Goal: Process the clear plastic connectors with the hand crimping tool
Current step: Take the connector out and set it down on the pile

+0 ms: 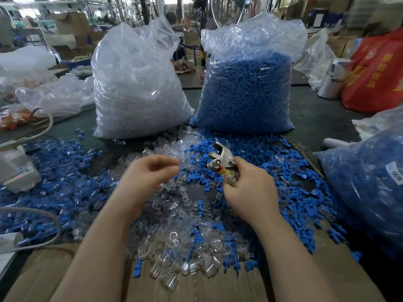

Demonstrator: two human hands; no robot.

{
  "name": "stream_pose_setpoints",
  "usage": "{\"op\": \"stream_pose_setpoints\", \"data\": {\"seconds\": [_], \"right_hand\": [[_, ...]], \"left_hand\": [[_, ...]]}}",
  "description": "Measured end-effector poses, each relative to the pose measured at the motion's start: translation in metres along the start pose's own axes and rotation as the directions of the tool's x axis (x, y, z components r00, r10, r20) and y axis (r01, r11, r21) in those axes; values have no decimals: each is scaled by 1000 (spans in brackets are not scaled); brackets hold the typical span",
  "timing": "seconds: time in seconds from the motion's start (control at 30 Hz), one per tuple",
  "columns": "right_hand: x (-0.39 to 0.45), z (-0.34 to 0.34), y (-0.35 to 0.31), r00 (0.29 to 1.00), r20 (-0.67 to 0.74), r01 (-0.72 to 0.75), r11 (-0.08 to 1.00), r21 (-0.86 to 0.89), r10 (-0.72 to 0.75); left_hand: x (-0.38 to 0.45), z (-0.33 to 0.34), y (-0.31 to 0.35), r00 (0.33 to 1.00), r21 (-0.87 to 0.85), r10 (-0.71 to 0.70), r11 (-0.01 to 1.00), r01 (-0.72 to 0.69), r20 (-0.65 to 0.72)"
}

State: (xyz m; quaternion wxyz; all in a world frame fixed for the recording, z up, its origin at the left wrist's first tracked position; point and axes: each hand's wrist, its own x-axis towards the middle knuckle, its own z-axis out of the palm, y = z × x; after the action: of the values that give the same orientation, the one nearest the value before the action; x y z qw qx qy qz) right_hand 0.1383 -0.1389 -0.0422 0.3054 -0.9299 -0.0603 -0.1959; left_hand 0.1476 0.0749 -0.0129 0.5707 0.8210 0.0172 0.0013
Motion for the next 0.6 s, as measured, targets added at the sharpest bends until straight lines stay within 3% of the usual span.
{"op": "stream_pose_setpoints", "data": {"seconds": [0.1, 0.2, 0.33, 0.6], "right_hand": [[1, 0, 0, 1000, -12, -6, 1000, 0, 6], [1, 0, 1, 1000, -5, 0, 1000, 4, 0], [1, -1, 2, 999, 33, 4, 1000, -16, -4], [1, -2, 0, 999, 53, -7, 1000, -26, 9]], "left_hand": [[-2, 28, 4, 965, 360, 58, 921, -150, 254], [-1, 42, 0, 950, 538, 44, 816, -213, 310], [0, 44, 0, 951, 611, 41, 757, -231, 308], [0, 37, 2, 931, 595, -19, 774, -216, 364]]}}
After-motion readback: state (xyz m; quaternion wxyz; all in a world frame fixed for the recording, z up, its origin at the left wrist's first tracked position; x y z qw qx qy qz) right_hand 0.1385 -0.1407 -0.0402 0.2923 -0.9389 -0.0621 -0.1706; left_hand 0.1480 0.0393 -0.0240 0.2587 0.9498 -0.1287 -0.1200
